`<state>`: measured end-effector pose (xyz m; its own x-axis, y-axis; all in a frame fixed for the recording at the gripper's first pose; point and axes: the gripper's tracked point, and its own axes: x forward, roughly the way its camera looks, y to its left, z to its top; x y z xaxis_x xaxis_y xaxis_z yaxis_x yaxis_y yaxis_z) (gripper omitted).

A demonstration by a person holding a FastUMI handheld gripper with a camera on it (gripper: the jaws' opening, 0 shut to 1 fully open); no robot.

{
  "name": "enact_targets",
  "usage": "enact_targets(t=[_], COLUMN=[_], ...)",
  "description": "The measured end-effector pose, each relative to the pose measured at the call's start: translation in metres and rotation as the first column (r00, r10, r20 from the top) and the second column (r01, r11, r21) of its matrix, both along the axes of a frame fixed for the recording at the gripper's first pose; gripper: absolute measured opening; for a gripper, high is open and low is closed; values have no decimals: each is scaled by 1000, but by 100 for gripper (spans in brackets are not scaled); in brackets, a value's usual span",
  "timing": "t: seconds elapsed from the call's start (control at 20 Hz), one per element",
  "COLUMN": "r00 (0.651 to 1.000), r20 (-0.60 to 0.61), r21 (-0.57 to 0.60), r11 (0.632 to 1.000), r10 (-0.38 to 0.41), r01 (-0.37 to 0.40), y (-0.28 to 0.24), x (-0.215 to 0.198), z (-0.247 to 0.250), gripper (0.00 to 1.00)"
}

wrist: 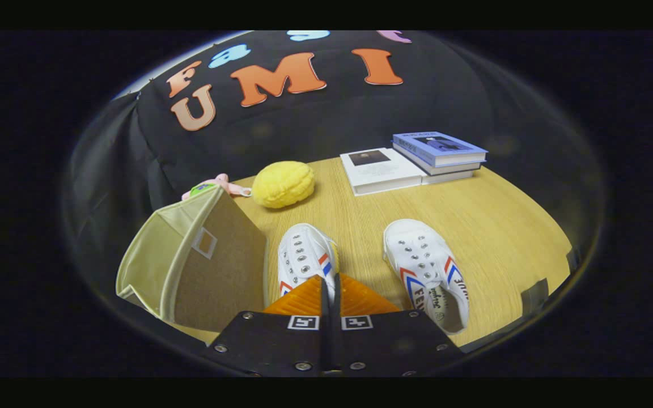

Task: Open the storage box then place both shoes into the box .Put the left shoe in first, then the right shoe, with the right side of both shoes facing outward in a uniform manner.

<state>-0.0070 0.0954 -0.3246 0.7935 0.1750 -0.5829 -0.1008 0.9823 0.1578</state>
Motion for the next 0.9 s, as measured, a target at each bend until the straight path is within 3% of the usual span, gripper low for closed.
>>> enact_targets(t=[0.4,0.65,0.9], r00=[989,981,982], r20=[141,193,177], r21=[20,122,184], r11=[999,992,979], r10=[-48,-2,58], r01=[45,-22,-91], y=[15,73,134], x=[20,25,20], z=[91,132,132], gripper=[0,0,0])
